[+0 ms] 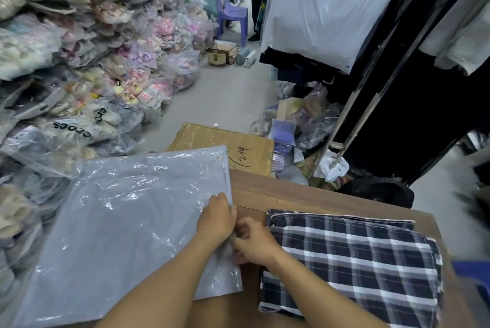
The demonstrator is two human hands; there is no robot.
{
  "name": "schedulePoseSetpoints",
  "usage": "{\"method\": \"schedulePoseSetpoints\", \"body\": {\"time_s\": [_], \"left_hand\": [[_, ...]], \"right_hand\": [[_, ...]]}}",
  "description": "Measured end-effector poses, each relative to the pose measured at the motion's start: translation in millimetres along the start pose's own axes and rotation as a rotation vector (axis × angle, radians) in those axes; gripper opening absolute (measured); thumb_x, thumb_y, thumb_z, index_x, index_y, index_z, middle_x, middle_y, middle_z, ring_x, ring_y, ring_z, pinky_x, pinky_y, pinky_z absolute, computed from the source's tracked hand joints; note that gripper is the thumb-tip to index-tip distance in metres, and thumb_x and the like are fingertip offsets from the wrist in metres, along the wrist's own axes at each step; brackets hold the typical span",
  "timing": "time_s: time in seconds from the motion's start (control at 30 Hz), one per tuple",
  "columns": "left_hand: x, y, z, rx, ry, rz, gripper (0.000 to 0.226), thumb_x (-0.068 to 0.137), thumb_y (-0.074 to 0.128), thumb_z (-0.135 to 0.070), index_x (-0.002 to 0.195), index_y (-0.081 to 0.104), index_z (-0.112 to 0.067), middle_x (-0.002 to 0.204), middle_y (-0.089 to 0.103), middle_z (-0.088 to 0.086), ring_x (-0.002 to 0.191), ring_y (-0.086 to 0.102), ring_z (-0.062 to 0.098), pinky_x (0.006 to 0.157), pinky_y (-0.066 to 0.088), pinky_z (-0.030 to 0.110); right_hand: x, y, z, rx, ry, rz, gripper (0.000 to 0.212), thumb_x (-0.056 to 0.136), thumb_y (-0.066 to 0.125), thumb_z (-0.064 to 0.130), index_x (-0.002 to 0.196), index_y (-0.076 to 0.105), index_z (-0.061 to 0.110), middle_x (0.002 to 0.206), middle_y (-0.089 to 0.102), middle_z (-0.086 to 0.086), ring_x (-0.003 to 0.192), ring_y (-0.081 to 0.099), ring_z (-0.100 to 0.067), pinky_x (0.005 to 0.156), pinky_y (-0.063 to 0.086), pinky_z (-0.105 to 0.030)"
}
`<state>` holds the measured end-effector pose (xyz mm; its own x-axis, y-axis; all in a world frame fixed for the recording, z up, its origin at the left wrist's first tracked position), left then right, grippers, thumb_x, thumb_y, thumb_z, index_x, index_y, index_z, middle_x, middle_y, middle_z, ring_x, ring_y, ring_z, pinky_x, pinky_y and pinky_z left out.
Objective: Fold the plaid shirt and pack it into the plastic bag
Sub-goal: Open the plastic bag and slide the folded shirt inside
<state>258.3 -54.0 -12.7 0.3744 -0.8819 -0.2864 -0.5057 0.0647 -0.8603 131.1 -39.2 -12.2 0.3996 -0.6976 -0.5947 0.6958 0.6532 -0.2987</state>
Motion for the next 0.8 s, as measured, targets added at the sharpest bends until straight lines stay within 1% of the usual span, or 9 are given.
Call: {"method": "schedulePoseSetpoints", "body": {"time_s": [0.13,0.23,0.3,0.4,0.47,0.53,0.6,0.67,0.8], "left_hand": [[0.8,-9.6,11.9,-0.141,0.014,0.024,0.017,0.091,0.055,-0.024,0.088,0.060,-0.007,0.093,0.064,0.010,0.090,0.061,0.031,0.075,0.048,0.036],[-2.9,-16.3,22.4,-0.258,-0.066,0.071,0.017,0.076,0.066,-0.021,0.061,0.058,-0.018,0.065,0.063,-0.003,0.071,0.062,0.022,0.066,0.049,0.030],[-6.0,-20.9,29.0,-0.323,-0.153,0.096,0.023,0.068,0.071,-0.023,0.053,0.055,-0.017,0.053,0.059,-0.002,0.055,0.057,0.019,0.055,0.046,0.026],[-11.4,-25.6,30.5,-0.422,-0.123,0.256,0.026,0.080,0.067,-0.017,0.057,0.056,-0.016,0.045,0.053,0.000,0.040,0.050,0.015,0.043,0.037,0.020],[-18.2,-32.6,27.7,-0.520,-0.085,0.377,0.023,0.088,0.058,-0.011,0.065,0.056,-0.014,0.048,0.057,-0.001,0.043,0.052,0.013,0.041,0.035,0.020],[-23.3,-40.7,26.7,-0.661,-0.105,0.417,0.018,0.089,0.054,-0.008,0.072,0.055,-0.012,0.053,0.058,0.000,0.047,0.053,0.015,0.044,0.034,0.022],[-24.3,-48.7,26.9,-0.747,-0.142,0.347,0.018,0.088,0.053,-0.008,0.071,0.054,-0.012,0.056,0.054,0.002,0.050,0.052,0.018,0.049,0.035,0.027],[-22.9,-59.0,25.7,-0.755,-0.152,0.208,0.022,0.085,0.051,-0.010,0.064,0.051,-0.014,0.051,0.051,0.001,0.052,0.048,0.020,0.051,0.035,0.028],[-21.2,-89.6,15.2,-0.450,-0.029,-0.120,0.026,0.078,0.056,-0.023,0.057,0.044,-0.015,0.052,0.046,-0.001,0.053,0.044,0.020,0.055,0.037,0.030]], "right_hand": [[-2.4,-6.4,3.0,0.054,0.026,0.016,0.016,0.095,0.058,0.015,0.110,0.060,0.021,0.090,0.070,-0.002,0.071,0.073,-0.016,0.077,0.063,-0.037],[-3.2,-11.6,6.6,-0.185,-0.133,-0.144,0.022,0.094,0.056,0.020,0.113,0.068,0.021,0.102,0.072,-0.002,0.093,0.070,-0.018,0.091,0.056,-0.036],[-5.4,-10.8,13.6,-0.367,-0.303,-0.210,0.025,0.093,0.054,0.017,0.112,0.070,0.019,0.117,0.067,-0.001,0.109,0.061,-0.019,0.098,0.047,-0.034],[-5.8,-5.4,22.1,-0.418,-0.442,-0.206,0.030,0.089,0.052,0.017,0.115,0.068,0.021,0.128,0.060,0.006,0.116,0.058,-0.018,0.100,0.046,-0.036],[-5.3,-1.7,24.3,-0.401,-0.452,-0.195,0.032,0.090,0.049,0.019,0.118,0.064,0.021,0.133,0.057,0.006,0.119,0.056,-0.018,0.101,0.045,-0.036],[-8.0,1.3,27.0,-0.341,-0.440,-0.173,0.034,0.093,0.045,0.020,0.123,0.060,0.021,0.130,0.058,0.002,0.119,0.054,-0.018,0.102,0.044,-0.037],[-10.3,2.2,26.7,-0.345,-0.408,-0.139,0.037,0.096,0.044,0.024,0.131,0.054,0.020,0.134,0.057,-0.001,0.125,0.048,-0.019,0.105,0.042,-0.040],[-11.4,2.3,24.3,-0.534,-0.428,-0.100,0.047,0.095,0.046,0.034,0.139,0.048,0.019,0.141,0.052,-0.002,0.134,0.039,-0.020,0.109,0.039,-0.042],[-10.3,5.5,14.5,-1.038,-0.588,-0.103,0.070,0.082,0.037,0.058,0.133,0.050,0.012,0.135,0.051,-0.006,0.133,0.033,-0.030,0.110,0.034,-0.047]]}}
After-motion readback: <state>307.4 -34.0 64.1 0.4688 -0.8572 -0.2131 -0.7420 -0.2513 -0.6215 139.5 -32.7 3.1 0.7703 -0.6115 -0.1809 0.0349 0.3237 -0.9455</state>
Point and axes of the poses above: each hand's wrist, its own x-axis towards the middle knuckle, its own y-axis out of the palm, z = x × y, the point moved 2 cm from there along x, towards the middle knuckle
